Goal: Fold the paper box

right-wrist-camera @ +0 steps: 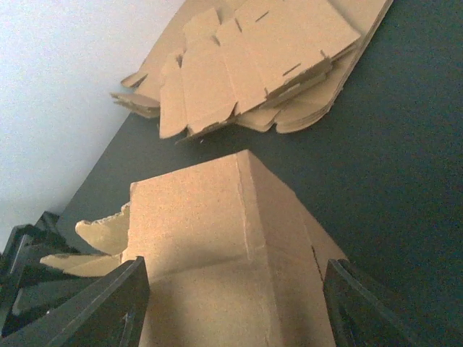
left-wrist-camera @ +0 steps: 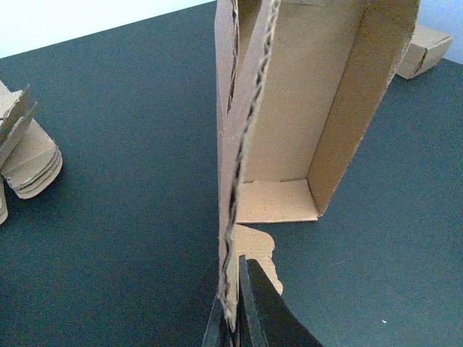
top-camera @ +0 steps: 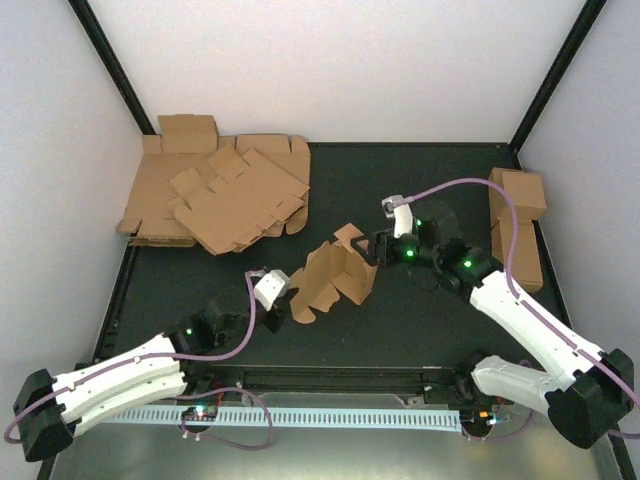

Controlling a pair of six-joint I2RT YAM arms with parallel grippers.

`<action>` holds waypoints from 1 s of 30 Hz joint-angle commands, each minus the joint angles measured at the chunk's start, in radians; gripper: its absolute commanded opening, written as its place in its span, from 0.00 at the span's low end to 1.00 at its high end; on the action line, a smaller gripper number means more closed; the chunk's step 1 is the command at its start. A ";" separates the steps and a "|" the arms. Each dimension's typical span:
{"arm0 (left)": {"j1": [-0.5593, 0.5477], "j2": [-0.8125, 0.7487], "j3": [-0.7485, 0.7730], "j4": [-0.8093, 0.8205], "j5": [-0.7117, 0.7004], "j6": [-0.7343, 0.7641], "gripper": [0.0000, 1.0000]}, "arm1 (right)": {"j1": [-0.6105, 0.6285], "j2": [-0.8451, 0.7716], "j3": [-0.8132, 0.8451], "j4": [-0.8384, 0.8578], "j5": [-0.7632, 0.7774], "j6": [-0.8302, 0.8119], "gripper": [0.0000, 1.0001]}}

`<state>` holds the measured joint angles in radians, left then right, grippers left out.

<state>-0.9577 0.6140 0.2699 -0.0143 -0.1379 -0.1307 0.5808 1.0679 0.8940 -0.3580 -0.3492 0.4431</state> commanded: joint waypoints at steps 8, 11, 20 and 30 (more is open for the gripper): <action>-0.001 -0.016 -0.004 0.013 0.008 0.005 0.06 | -0.005 0.038 -0.022 0.016 -0.190 -0.061 0.62; -0.001 -0.014 -0.005 0.014 0.008 0.005 0.06 | -0.003 0.050 -0.007 -0.013 -0.199 -0.093 0.63; -0.001 -0.013 -0.003 0.013 0.006 0.007 0.06 | -0.002 -0.060 0.016 -0.058 -0.077 -0.131 0.81; -0.001 -0.016 -0.005 0.012 0.011 0.006 0.06 | -0.002 -0.394 -0.292 0.155 0.011 -0.112 0.92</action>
<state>-0.9573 0.6136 0.2699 -0.0143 -0.1371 -0.1307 0.5808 0.8085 0.7551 -0.3336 -0.4042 0.3145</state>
